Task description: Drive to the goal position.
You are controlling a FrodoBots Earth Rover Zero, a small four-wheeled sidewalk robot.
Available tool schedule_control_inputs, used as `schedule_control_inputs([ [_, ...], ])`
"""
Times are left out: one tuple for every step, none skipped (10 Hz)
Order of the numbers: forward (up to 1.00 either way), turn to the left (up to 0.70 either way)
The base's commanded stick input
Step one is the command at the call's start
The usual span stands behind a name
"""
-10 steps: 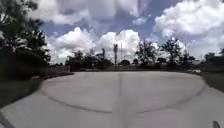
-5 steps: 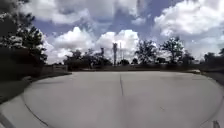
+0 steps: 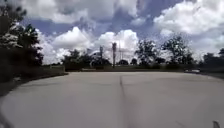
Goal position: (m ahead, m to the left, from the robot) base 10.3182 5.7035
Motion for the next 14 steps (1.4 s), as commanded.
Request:
schedule_control_inputs([
  [1.0,0.0],
  [1.0,0.0],
  [1.0,0.0],
  [1.0,0.27],
  [1.0,0.27],
  [1.0,0.27],
  [1.0,0.27],
  [1.0,0.27],
  [1.0,0.27],
  [1.0,0.27],
  [1.0,0.27],
  [1.0,0.27],
  [1.0,0.27],
  [1.0,0.16],
])
